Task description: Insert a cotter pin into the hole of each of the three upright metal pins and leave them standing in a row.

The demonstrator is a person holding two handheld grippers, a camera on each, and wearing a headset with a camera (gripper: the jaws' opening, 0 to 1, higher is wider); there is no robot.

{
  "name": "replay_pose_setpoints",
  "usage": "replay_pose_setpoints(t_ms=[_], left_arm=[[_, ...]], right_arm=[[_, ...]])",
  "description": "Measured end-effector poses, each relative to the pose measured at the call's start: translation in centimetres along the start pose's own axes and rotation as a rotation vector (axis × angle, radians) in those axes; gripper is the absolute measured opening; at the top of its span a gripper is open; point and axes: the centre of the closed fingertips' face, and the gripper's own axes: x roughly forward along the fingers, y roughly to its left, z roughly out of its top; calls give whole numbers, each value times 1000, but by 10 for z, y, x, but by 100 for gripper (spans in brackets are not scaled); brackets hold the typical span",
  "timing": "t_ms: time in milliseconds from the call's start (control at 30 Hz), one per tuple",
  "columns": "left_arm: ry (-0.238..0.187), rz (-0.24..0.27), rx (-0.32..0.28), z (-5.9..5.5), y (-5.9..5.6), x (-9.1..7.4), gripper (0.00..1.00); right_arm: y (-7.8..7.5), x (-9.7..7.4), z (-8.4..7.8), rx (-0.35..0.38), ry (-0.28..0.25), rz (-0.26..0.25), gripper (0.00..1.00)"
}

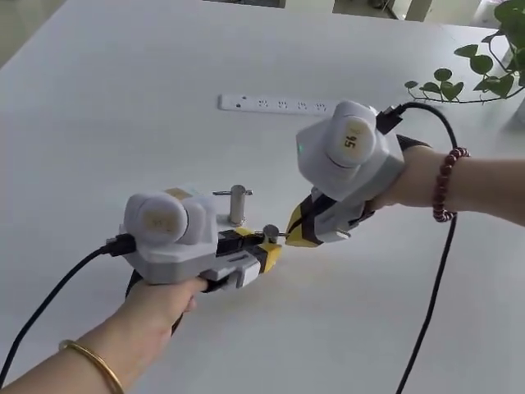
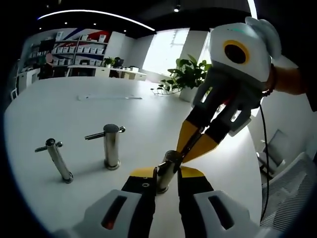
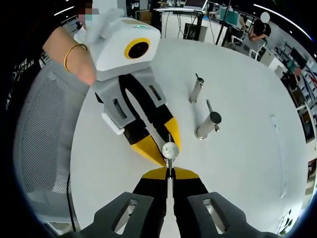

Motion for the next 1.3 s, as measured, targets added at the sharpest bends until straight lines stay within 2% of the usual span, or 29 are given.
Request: replay_pose_setpoints(t_ms=[433, 633, 800, 933, 1300], left_arm=[[-30, 13, -89, -2, 2, 1, 16], [-28, 13, -85, -3, 2, 0, 15], [-25, 17, -94, -4, 2, -3, 15], [-23, 22, -95, -5, 3, -4, 14], [-15, 34, -90, -8, 2, -3, 14]], right_arm=[[-2, 2, 5, 25, -41, -11, 0], [-3, -7, 4, 55, -59, -24, 5], [-1, -11, 5, 46, -64, -33, 4], [-2, -7, 5, 22, -57, -31, 0], [-2, -5, 13, -43, -49, -33, 0]])
